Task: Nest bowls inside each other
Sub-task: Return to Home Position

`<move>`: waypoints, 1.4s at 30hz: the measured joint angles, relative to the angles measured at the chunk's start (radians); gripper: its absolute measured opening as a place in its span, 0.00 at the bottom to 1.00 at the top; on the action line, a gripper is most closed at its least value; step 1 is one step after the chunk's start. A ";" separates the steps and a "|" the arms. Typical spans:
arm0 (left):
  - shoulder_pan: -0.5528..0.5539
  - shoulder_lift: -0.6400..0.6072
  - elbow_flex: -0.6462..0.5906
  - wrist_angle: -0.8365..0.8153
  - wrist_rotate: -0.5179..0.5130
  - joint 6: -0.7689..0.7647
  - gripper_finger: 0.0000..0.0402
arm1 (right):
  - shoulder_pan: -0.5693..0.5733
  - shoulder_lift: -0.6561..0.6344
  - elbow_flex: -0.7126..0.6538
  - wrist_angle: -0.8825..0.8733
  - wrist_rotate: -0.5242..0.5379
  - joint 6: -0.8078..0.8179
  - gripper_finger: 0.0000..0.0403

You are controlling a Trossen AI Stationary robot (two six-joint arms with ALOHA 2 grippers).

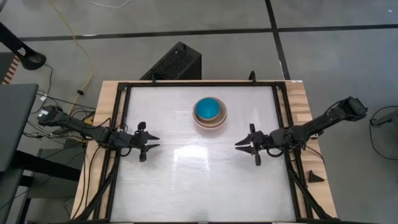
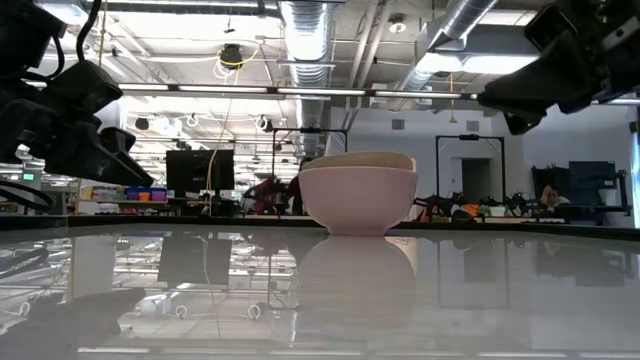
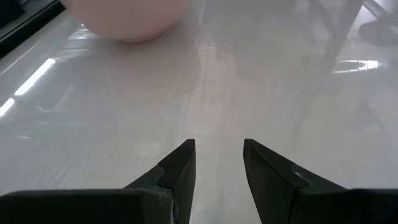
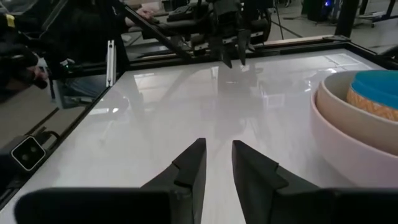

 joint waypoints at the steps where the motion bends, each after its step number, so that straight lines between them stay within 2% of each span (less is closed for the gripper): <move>1: 0.000 0.000 0.000 0.000 0.000 0.003 0.31 | 0.000 -0.006 -0.008 0.005 0.000 -0.003 0.26; 12: 0.000 0.000 0.002 -0.001 0.001 0.002 0.31 | -0.008 -0.104 -0.126 0.076 -0.003 0.001 0.09; 16: 0.000 0.000 0.003 0.001 0.000 0.002 0.31 | -0.008 -0.163 -0.157 0.048 -0.004 -0.003 0.05; 25: 0.000 0.000 0.003 0.003 0.000 -0.019 0.31 | -0.008 -0.318 -0.157 -0.120 0.003 -0.005 0.09; 32: 0.000 0.000 0.005 0.003 0.000 -0.017 0.31 | -0.008 -0.437 -0.158 -0.342 0.087 -0.008 0.06; 38: 0.000 0.000 0.005 0.003 0.001 -0.016 0.31 | -0.008 -0.535 -0.157 -0.424 0.099 -0.014 0.09; 42: 0.000 0.000 0.005 -0.001 0.000 -0.016 0.31 | -0.005 -0.551 -0.151 -0.453 0.098 -0.033 0.09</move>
